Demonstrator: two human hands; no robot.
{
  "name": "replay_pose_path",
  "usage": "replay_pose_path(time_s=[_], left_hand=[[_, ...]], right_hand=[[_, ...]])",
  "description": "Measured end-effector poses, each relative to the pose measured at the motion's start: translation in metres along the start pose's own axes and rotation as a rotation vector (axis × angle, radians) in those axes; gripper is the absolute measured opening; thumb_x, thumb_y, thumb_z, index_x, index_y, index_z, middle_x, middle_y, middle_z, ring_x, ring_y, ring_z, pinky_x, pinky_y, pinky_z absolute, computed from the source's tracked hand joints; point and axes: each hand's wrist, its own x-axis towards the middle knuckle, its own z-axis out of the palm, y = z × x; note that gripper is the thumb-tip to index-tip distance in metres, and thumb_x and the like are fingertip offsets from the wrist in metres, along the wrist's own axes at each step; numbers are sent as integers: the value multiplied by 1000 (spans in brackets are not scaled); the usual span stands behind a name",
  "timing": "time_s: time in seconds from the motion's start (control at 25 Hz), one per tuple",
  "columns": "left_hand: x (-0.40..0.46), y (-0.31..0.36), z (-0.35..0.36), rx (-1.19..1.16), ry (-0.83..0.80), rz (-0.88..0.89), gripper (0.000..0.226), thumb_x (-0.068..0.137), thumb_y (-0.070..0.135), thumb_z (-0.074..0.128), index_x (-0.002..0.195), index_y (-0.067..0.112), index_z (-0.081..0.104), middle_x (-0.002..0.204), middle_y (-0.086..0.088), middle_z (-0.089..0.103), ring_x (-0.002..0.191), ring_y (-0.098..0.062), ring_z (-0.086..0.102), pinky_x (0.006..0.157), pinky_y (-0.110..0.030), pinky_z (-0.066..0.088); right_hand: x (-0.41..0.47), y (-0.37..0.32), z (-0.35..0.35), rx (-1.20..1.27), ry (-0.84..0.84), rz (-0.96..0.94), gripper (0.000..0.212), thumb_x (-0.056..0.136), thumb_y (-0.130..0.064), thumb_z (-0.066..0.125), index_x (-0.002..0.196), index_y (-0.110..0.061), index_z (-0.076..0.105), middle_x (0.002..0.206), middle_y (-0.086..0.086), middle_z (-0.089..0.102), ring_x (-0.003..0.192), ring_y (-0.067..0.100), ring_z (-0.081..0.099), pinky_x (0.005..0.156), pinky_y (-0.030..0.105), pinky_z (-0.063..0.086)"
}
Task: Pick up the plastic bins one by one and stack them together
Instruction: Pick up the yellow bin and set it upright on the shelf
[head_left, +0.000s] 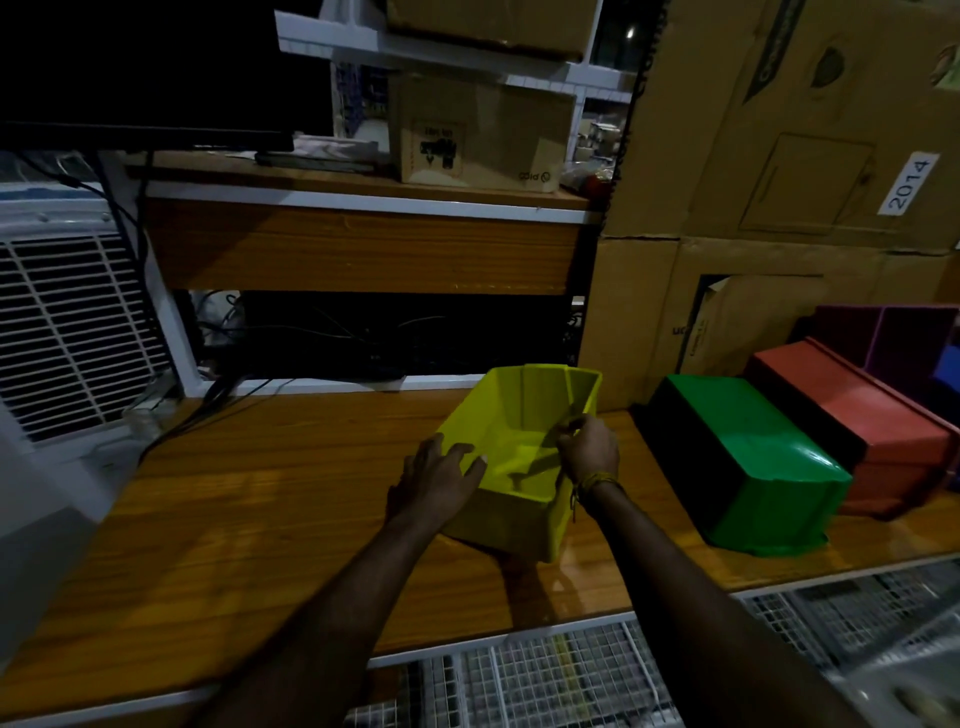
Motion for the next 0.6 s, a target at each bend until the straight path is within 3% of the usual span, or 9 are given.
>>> replay_pose_path(time_s=[0.08, 0.16, 0.28, 0.48, 0.6], left_hand=[[3, -2, -8, 4, -8, -185, 52, 92, 62, 43, 138, 37, 48, 157, -7, 23, 138, -41, 29, 109, -57, 32], [7, -4, -16, -38, 9, -247, 51, 95, 52, 49, 139, 26, 49, 148, -14, 34, 124, -39, 47, 98, -46, 45], [10, -5, -23, -179, 113, -158, 41, 97, 36, 55, 133, 17, 56, 131, -16, 55, 102, -31, 60, 70, -29, 42], [11, 22, -46, -509, 489, -35, 29, 94, 32, 61, 118, 17, 66, 112, -11, 70, 98, -31, 65, 67, -25, 40], [11, 44, -61, -746, 619, 21, 28, 98, 33, 55, 121, 20, 65, 105, -4, 71, 89, -24, 67, 61, -22, 43]], right_hand=[[6, 2, 0, 20, -1, -10, 28, 85, -6, 62, 111, -10, 72, 115, 21, 70, 108, 38, 65, 85, 39, 52], [10, 5, 0, 74, 20, -19, 28, 84, -6, 62, 109, -9, 73, 111, 21, 72, 101, 37, 68, 82, 39, 53], [13, 6, -2, 233, 62, -70, 21, 88, -11, 63, 105, -7, 76, 106, 17, 75, 97, 33, 70, 78, 36, 53], [15, -7, -19, 747, -5, -33, 15, 84, -32, 69, 87, -22, 80, 94, 7, 74, 97, 32, 68, 82, 45, 53], [14, -18, -34, 845, -51, -12, 38, 95, -37, 56, 116, -8, 70, 115, 15, 68, 108, 28, 65, 85, 40, 48]])
